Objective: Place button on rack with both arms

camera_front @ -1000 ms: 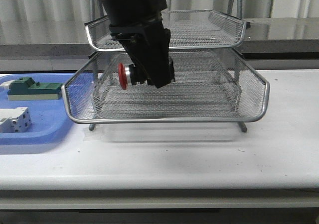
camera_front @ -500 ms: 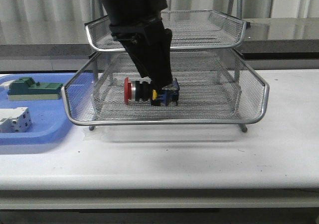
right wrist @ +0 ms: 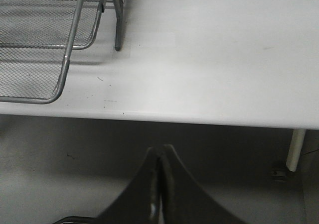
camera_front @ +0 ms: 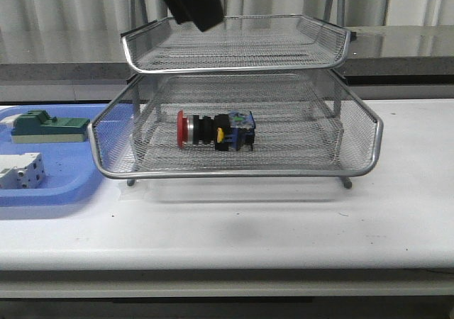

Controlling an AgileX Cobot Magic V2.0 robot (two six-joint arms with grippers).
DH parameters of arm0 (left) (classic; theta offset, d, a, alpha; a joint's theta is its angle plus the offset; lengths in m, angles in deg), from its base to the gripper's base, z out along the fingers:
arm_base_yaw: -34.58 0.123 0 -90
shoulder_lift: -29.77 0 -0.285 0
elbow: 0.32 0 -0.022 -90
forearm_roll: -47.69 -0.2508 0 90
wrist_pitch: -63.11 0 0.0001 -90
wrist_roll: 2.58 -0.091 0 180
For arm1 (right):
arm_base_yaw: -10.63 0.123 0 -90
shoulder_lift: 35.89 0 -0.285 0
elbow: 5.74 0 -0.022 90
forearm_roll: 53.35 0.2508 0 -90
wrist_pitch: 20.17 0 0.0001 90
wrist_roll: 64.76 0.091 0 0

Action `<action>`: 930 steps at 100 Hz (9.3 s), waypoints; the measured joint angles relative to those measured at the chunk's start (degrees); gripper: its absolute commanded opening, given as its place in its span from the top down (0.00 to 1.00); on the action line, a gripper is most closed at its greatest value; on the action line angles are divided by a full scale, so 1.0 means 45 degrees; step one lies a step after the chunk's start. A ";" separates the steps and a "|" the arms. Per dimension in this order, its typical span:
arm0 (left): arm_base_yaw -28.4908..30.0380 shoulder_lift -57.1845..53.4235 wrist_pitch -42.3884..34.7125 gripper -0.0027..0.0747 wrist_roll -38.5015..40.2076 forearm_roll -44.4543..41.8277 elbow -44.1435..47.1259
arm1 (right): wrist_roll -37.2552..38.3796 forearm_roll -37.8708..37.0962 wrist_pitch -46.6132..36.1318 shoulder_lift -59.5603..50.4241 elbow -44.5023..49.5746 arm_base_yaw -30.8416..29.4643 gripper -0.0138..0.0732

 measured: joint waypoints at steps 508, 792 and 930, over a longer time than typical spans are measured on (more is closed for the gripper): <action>0.7671 -1.7782 -1.4164 0.99 0.1415 0.4801 1.7906 | -1.3973 0.7611 -0.8343 1.2371 -0.1008 0.6403 0.92; 0.7671 -1.7782 -1.4164 0.99 0.1421 0.4801 1.7906 | -0.7488 0.5997 -0.3996 -0.2284 0.2457 -0.0975 0.91; 0.7671 -1.7782 -1.4164 0.99 0.1421 0.4801 1.7906 | 0.1107 -0.0524 -1.1674 -0.7253 0.9500 0.0230 0.91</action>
